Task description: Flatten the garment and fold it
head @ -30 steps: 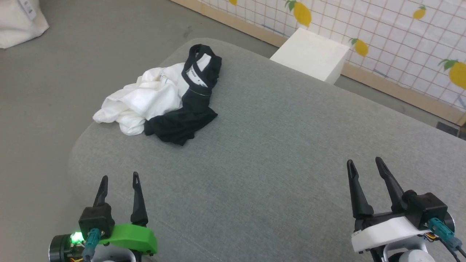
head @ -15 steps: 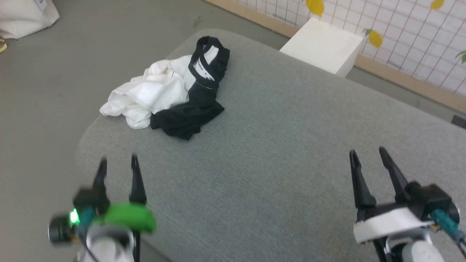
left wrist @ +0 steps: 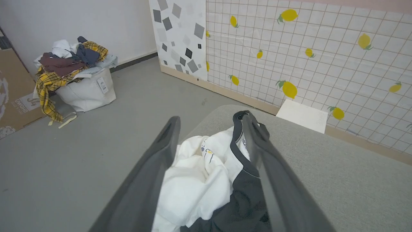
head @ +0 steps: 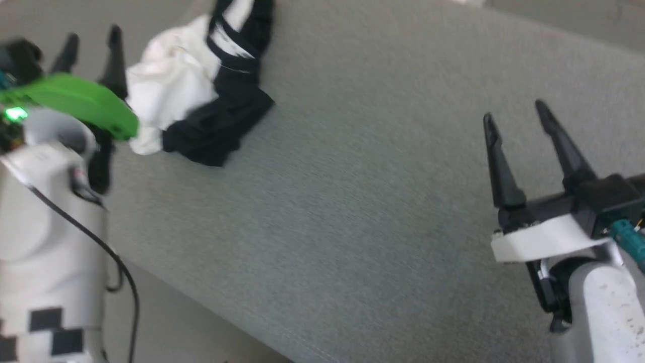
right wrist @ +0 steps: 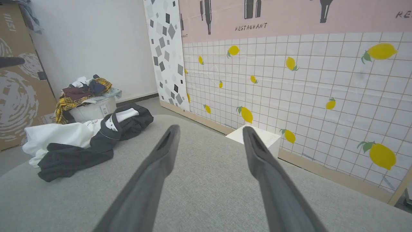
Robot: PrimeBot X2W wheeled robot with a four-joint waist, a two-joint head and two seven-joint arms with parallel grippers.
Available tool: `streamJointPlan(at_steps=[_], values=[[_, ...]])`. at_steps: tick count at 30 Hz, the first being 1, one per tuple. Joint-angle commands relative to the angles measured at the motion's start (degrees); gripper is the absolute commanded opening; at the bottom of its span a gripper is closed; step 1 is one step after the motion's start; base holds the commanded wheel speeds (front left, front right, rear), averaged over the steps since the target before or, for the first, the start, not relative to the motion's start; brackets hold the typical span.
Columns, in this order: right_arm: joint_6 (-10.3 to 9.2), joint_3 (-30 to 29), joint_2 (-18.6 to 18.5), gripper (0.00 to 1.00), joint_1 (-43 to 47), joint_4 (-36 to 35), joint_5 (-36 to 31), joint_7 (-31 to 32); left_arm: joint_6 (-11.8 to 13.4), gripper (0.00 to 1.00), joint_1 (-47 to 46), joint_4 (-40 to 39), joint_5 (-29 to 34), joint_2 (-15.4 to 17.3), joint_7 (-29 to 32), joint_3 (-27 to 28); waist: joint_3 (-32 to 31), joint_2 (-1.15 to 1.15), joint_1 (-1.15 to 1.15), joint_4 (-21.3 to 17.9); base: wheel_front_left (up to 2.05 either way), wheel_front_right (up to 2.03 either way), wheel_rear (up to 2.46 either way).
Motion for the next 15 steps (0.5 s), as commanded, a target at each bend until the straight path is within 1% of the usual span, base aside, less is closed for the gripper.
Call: streamJointPlan(at_steps=[1,4,7,12,15], values=[[-0.08,0.06,-0.57,1.0,-1.21,-0.8,-0.37,0.19,-0.8,1.0,-2.0,1.68,-1.45,1.3,1.78,0.42,17.76,0.65,-0.01,-12.68,0.0,0.0,0.0],[-0.08,-0.1,-0.83,1.0,-2.88,-2.15,-0.31,0.06,-1.39,1.0,-4.76,4.65,-3.85,4.37,6.22,2.12,21.72,0.65,-0.01,-15.18,0.0,0.0,0.0],[-0.08,-0.38,-0.85,1.0,-3.66,-2.8,-0.27,-0.6,-1.1,1.0,-6.01,6.35,-6.52,5.69,9.19,4.39,24.07,0.65,-0.01,-16.67,0.0,0.0,0.0],[-0.08,-0.14,-0.55,1.0,-4.48,-2.17,0.11,-1.86,0.27,1.0,-5.17,9.0,-10.22,7.53,15.8,7.29,25.73,0.65,-0.01,-18.42,0.0,0.0,0.0],[-0.08,-0.22,-0.37,1.0,-4.77,-1.6,0.31,-2.49,2.09,1.0,-4.09,10.3,-11.82,7.87,20.17,8.4,25.85,0.65,-0.01,-18.89,0.0,0.0,0.0]])
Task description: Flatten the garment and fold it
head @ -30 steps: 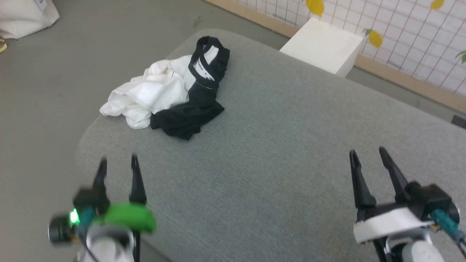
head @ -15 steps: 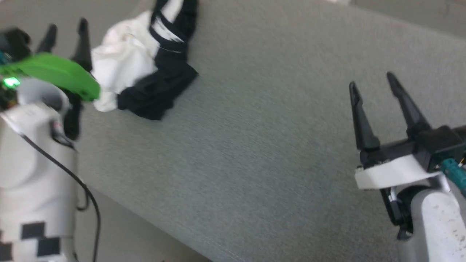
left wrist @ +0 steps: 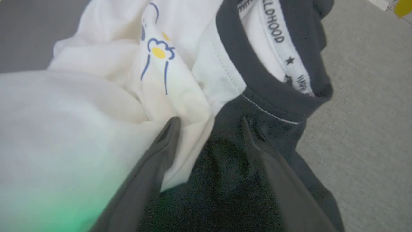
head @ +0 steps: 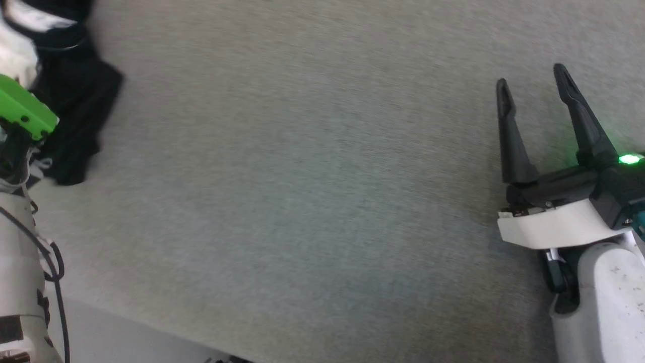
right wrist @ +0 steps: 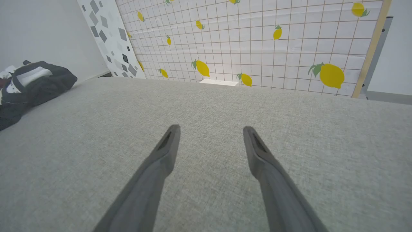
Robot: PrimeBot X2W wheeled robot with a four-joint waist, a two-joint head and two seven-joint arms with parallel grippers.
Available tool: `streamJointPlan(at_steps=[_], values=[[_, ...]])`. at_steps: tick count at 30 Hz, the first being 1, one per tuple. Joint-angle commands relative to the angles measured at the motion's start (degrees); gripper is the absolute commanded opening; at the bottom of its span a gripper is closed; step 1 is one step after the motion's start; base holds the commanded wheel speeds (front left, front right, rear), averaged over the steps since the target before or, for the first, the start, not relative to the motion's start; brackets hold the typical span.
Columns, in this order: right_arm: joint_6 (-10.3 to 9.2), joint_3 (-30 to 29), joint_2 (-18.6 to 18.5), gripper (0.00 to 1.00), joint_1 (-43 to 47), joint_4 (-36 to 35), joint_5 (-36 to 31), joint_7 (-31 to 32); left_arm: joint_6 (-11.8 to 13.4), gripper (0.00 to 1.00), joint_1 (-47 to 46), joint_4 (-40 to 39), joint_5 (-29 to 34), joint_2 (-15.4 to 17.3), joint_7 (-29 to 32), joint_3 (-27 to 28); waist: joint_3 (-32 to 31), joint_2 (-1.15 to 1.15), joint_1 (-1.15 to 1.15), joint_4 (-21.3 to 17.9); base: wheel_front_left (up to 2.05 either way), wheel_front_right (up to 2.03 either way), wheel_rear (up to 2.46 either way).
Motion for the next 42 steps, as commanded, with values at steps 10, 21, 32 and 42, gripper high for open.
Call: streamJointPlan(at_steps=[10,21,32,42], values=[[-0.08,-0.29,0.63,1.0,-0.94,4.05,1.4,-2.7,5.06,0.0,5.65,-2.33,0.62,3.25,3.45,1.55,1.72,0.64,-0.02,-7.8,0.0,0.0,0.0],[-0.08,-1.03,1.08,1.0,3.45,12.87,7.27,-7.27,8.13,0.0,3.79,-8.26,16.08,12.55,-26.7,-1.31,-18.75,0.64,-0.02,-11.74,0.0,0.0,0.0],[-0.08,-2.44,1.1,1.0,11.03,16.44,11.16,-8.51,2.49,0.0,-8.5,-16.89,20.75,10.13,-29.22,-12.89,-34.13,0.64,-0.02,-19.92,0.0,0.0,0.0],[-0.08,-0.58,1.1,1.0,13.34,15.83,11.2,-8.18,-0.29,0.0,-13.63,-22.18,17.48,-2.68,-23.92,-22.56,-36.63,0.64,-0.02,-28.38,0.0,0.0,0.0]])
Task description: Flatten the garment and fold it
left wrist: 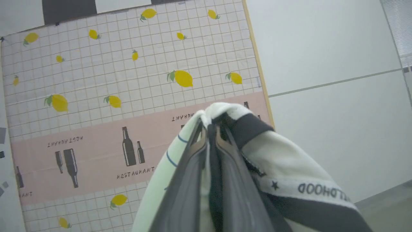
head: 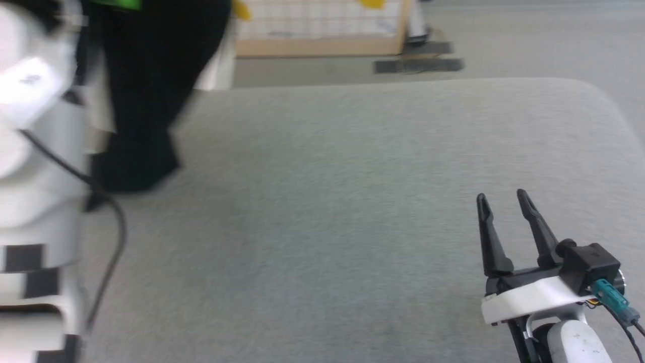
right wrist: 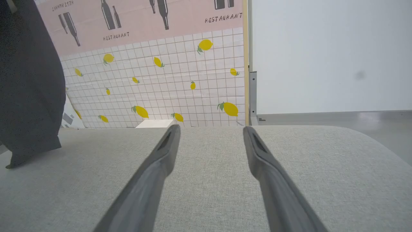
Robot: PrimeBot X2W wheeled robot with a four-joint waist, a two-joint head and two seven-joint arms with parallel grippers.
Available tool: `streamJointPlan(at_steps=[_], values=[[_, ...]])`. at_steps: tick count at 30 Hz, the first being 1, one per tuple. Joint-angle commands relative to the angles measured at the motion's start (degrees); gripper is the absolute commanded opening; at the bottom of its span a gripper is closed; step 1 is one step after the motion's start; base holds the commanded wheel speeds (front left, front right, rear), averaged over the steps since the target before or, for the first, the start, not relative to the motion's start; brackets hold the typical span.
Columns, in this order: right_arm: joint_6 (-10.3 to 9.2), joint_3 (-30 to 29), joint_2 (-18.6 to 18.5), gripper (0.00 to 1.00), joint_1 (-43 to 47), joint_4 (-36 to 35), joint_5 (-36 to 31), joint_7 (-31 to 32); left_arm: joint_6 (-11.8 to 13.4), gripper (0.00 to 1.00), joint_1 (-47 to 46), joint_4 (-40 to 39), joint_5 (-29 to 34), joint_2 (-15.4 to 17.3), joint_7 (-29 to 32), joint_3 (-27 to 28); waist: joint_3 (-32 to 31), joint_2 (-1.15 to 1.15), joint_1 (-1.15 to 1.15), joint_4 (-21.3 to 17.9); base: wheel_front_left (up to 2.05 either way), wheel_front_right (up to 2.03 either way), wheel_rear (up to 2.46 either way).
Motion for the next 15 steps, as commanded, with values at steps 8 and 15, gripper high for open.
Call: streamJointPlan(at_steps=[8,15], values=[[-0.09,0.71,-0.06,1.0,1.56,-1.01,-0.03,0.88,-2.59,0.0,8.16,-2.1,-6.34,-7.85,7.48,-7.46,-3.41,0.64,0.0,-11.64,0.0,0.0,0.0],[-0.09,1.32,-0.06,1.0,1.8,-1.56,0.31,1.32,-4.19,0.0,23.38,2.03,-12.16,-10.67,17.94,-17.14,-2.21,0.64,0.0,-13.34,0.0,0.0,0.0]])
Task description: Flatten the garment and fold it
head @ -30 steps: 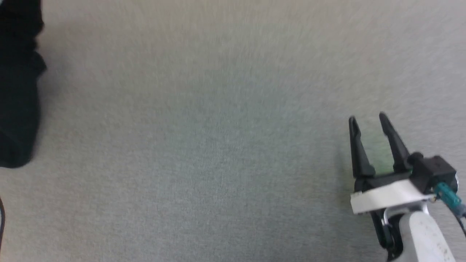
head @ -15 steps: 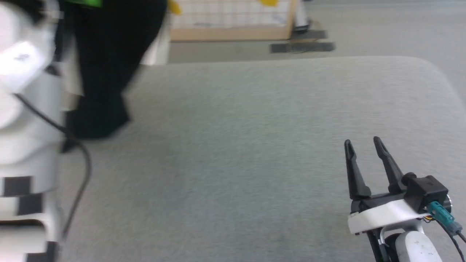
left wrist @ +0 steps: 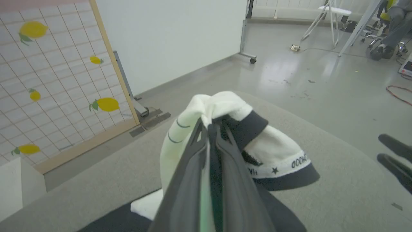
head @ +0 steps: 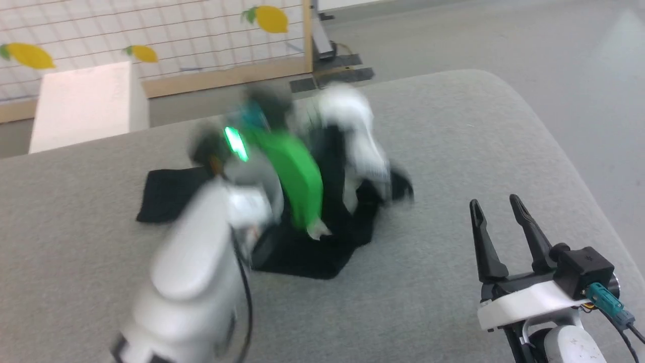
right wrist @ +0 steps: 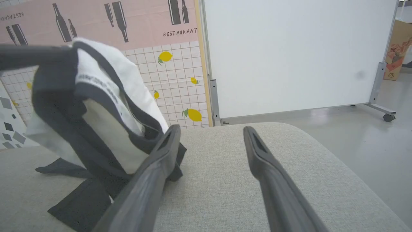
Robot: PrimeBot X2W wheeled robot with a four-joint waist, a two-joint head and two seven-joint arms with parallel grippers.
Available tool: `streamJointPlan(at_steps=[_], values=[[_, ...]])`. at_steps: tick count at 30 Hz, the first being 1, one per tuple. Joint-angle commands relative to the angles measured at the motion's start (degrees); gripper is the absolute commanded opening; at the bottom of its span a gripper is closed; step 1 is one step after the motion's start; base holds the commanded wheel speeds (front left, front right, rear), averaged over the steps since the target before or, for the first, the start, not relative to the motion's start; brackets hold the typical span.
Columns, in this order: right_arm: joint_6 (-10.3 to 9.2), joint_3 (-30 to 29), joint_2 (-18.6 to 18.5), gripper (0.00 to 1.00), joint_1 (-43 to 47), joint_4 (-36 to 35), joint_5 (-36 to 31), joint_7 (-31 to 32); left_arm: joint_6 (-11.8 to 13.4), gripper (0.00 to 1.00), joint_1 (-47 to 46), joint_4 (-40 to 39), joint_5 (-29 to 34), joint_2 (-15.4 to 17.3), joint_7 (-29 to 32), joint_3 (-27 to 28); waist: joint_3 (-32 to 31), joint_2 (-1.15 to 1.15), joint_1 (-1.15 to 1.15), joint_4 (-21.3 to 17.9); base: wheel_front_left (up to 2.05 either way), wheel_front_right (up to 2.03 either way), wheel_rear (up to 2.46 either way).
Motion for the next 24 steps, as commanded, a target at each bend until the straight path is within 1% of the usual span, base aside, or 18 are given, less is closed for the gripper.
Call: streamJointPlan(at_steps=[1,4,9,10,11,14,18,21,23,24], values=[[-0.09,0.27,-0.03,1.0,0.55,-0.41,0.3,0.08,-0.29,0.0,3.24,1.68,-1.2,-0.15,1.7,-1.25,0.59,0.64,0.0,-1.16,0.0,0.0,0.0],[-0.09,0.73,-0.03,1.0,0.17,-0.44,0.51,0.23,-0.38,0.0,8.4,5.77,-1.95,-0.68,4.22,-4.26,1.26,0.64,0.0,-1.46,0.0,0.0,0.0],[-0.09,1.21,-0.03,1.0,-0.25,-0.34,0.53,0.45,-0.14,0.0,13.47,11.79,-2.97,-1.94,7.43,-7.32,2.03,0.64,0.0,-1.19,0.0,0.0,0.0],[-0.09,1.18,-0.03,1.0,-0.26,-0.32,0.53,0.47,0.12,0.42,14.24,12.84,-3.3,-2.24,8.25,-7.7,2.11,0.64,0.0,-0.98,0.0,0.0,0.0],[-0.09,1.11,-0.03,1.0,-0.25,-0.29,0.49,0.49,0.25,1.0,14.75,13.49,-3.56,-2.46,8.98,-8.02,2.15,0.64,0.0,-0.74,0.0,0.0,0.0],[-0.09,0.79,-0.03,1.0,-0.11,-0.14,0.38,0.55,0.29,1.0,16.11,13.85,-5.04,-3.04,9.94,-8.15,1.93,0.64,0.0,0.24,0.0,0.0,0.0],[-0.09,0.4,-0.03,1.0,-0.08,-0.24,0.23,0.69,1.92,1.0,17.19,10.65,-5.69,-2.9,4.0,-5.37,1.22,0.64,0.0,1.5,0.0,0.0,0.0],[-0.09,0.14,-0.03,1.0,0.12,-0.51,0.07,0.83,5.06,1.0,18.06,7.61,-4.15,-1.62,-1.3,-3.11,0.56,0.64,0.0,2.35,0.0,0.0,0.0],[-0.09,-0.13,-0.03,1.0,0.31,-0.72,-0.08,1.0,7.87,1.0,18.89,5.08,-3.22,-1.02,-5.66,-0.93,0.18,0.64,0.0,2.96,0.0,0.0,0.0],[-0.09,-0.31,-0.03,1.0,0.41,-0.85,-0.15,1.1,9.67,1.0,19.29,3.76,-2.29,-0.52,-8.08,0.2,-0.02,0.64,0.0,3.28,0.0,0.0,0.0]])
